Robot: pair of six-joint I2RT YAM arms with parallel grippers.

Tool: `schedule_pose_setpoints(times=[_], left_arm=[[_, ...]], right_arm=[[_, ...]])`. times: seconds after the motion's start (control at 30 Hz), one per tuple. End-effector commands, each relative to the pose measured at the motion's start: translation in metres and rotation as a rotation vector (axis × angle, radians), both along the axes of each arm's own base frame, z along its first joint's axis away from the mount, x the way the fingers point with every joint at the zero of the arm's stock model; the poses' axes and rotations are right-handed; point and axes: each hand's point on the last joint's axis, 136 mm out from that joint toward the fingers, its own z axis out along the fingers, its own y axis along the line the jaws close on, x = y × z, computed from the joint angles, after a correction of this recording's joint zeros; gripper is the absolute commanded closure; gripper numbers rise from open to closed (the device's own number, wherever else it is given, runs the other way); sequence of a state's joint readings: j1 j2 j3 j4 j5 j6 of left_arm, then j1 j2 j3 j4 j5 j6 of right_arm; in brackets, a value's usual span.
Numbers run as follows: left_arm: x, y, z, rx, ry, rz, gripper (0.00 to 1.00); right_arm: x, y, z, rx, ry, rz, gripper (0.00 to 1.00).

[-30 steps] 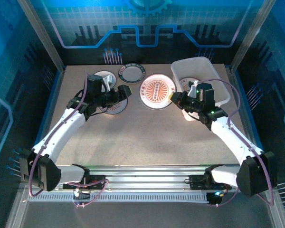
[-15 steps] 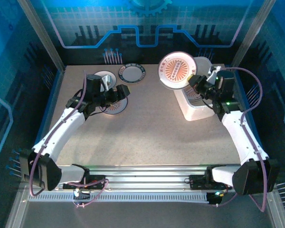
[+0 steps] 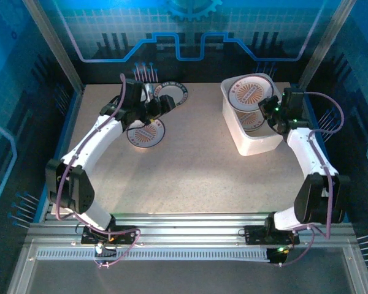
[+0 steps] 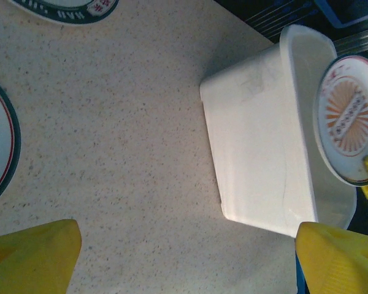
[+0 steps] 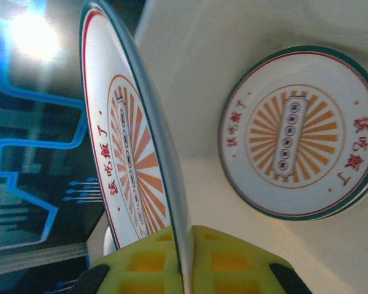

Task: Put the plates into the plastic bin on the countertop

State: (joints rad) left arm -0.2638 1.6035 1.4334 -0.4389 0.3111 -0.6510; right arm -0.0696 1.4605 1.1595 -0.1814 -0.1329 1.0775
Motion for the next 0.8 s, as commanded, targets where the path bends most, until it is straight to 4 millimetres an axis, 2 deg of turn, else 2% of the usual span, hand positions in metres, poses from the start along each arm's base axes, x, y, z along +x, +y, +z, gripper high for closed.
schedule_pose_setpoints(times=[0.0, 0.37, 0.5, 0.77], left_arm=[[0.002, 0.002, -0.001, 0.02, 0.021, -0.015, 0.09], [0.008, 0.017, -0.01, 0.029, 0.043, 0.021, 0.09], [0.009, 0.021, -0.017, 0.033, 0.06, 0.028, 0.09], [0.007, 0.026, -0.026, 0.041, 0.084, 0.038, 0.09]], right_arm=[[0.013, -0.021, 0.013, -0.014, -0.023, -0.102, 1.0], [0.027, -0.04, -0.033, -0.016, 0.085, -0.227, 1.0], [0.029, -0.038, -0.054, -0.013, 0.142, -0.233, 1.0], [0.037, -0.033, -0.08, -0.015, 0.208, -0.262, 1.0]])
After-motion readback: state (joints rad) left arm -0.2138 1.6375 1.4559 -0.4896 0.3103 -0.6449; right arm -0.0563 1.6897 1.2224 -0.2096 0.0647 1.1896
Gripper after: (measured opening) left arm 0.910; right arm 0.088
